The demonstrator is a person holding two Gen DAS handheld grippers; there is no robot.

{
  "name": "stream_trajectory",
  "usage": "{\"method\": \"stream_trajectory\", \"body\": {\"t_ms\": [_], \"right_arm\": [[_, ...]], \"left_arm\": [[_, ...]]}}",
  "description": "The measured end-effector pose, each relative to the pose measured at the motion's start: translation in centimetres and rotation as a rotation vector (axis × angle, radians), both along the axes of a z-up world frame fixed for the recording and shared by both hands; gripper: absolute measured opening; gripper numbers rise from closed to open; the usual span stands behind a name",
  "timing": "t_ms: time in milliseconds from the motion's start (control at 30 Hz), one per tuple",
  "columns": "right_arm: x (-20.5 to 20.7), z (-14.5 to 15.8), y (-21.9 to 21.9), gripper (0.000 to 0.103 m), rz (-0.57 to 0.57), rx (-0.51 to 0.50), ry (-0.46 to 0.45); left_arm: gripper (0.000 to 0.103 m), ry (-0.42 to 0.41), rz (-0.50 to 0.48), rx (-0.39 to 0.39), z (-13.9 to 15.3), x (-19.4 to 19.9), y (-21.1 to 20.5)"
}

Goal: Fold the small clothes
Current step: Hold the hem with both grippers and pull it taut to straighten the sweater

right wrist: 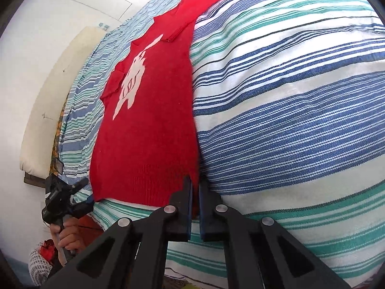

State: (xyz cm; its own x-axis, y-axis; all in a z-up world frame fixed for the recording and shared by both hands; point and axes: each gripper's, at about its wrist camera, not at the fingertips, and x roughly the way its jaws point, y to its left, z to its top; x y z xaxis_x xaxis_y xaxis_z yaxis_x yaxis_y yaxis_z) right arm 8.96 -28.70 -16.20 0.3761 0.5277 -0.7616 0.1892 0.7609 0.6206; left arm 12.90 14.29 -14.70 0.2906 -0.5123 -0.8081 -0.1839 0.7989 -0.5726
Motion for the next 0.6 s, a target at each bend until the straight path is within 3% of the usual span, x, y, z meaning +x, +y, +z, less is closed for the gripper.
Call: {"method": "stream_trajectory", "body": {"t_ms": [100,267,300,367,500,600], "right_arm": [[-0.5,1.2,-0.1,0.004,-0.007,-0.007,-0.006],[-0.6,1.0,1.6,0.003,0.057,-0.124,0.025],[-0.4,0.7,1.8,0.003,0.059,-0.137,0.032],[-0.1,1.0,2.0,0.003,0.073,-0.176,0.029],[-0.2,1.7,3.4,0.003,0.148,-0.315,-0.007],[-0.1,1.3,4.0,0.003,0.173,-0.359,-0.011]], "left_arm": [[0.002,-0.044,-0.002,0.162,2.1,-1.1,0.2],[0.001,-0.034,-0.115,0.496,0.7,-0.3,-4.6],[0.001,-0.041,-0.128,0.534,0.8,-0.2,-5.2],[0.001,-0.055,-0.14,0.581,0.9,-0.3,-5.9],[0.002,-0.05,-0.143,0.578,0.0,0.1,-5.8],[0.002,-0.06,-0.158,0.593,-0.2,0.2,-6.0]]}}
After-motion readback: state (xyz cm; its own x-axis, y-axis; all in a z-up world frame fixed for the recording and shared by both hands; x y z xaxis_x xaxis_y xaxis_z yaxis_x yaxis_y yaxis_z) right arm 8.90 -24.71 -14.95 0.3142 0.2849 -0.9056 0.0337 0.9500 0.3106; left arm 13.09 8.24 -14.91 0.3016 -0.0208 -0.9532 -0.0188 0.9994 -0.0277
